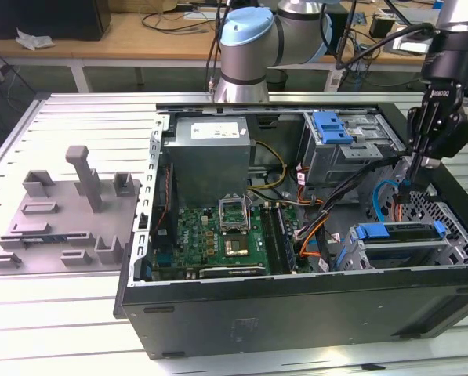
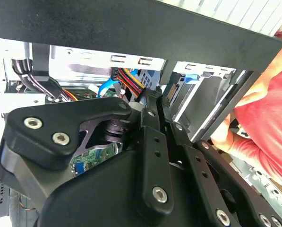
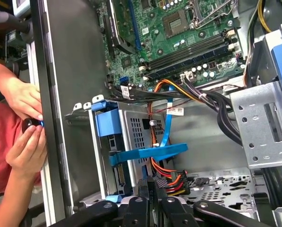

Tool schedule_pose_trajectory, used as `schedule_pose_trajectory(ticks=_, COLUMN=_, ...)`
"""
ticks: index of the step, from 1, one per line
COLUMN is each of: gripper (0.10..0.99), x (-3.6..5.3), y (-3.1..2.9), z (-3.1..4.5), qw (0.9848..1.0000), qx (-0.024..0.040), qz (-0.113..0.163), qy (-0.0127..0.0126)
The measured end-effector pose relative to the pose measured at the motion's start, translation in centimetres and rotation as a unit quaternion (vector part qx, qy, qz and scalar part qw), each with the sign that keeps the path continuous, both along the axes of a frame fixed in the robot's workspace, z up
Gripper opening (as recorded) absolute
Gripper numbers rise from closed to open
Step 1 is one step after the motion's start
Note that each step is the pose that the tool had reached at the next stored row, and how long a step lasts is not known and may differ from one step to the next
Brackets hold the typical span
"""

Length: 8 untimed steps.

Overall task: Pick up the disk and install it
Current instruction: 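Insert the first disk wire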

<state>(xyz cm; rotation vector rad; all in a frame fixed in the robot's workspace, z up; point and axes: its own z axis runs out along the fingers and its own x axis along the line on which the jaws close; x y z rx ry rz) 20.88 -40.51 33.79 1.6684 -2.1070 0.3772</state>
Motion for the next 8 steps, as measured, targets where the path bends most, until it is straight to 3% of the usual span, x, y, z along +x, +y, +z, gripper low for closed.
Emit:
schedule_pose_trajectory(ticks=2, gripper=0.169, x=-0.22, y=-0.22, z=0.02, qw=1.0, qx=0.0004, qz=0.0, qy=-0.0011)
schedule_pose_trajectory(ticks=8, gripper=0.169, x=-0.73, y=-1.65, z=0.06, qw=1.0, qx=0.0062, qz=0.0, qy=-0.0034)
